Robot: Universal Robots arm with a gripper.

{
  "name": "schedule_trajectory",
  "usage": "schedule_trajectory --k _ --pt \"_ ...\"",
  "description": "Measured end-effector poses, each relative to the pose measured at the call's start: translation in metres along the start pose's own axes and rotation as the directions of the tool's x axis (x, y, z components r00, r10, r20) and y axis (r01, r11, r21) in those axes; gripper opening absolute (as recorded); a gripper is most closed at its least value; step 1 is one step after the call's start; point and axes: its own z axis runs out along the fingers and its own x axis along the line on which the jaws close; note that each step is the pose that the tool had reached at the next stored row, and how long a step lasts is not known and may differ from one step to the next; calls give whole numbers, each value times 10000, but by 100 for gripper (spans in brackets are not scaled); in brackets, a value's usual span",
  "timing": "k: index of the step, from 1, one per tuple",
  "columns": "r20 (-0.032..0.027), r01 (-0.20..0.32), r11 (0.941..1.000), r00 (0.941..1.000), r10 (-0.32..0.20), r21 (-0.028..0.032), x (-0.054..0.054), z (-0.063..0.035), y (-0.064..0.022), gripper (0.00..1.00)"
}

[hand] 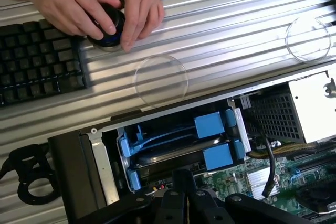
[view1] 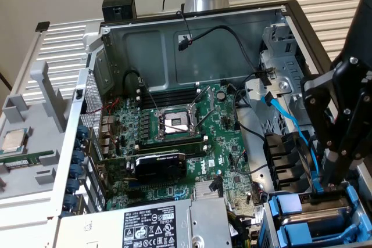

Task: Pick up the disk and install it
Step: 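Insert the second disk wire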

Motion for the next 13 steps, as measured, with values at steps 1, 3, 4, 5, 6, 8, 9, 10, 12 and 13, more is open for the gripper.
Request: schedule_trajectory --k 1,3,4,5,6,8,9,10,12,13 --pt "0 0 10000 10000 0 -1 0 0 0 11" --pt "-1 0 10000 10000 0 -2 -1 -1 0 11" --pt "-1 0 10000 10000 0 -2 0 -1 0 11" --pt "-1 0 10000 10000 0 -2 -1 -1 -1 11" --pt "0 0 10000 10000 0 -2 -1 -2 -4 11" --pt "-1 0 10000 10000 0 -2 -5 -2 -12 11" --pt "-1 0 10000 10000 0 -2 -8 -3 -19 11" --pt "-1 0 10000 10000 0 -2 -10 -3 -22 11" --pt "-1 0 10000 10000 0 -2 -9 -3 -22 11" --pt "-1 0 10000 10000 0 -2 -9 -3 -22 11"
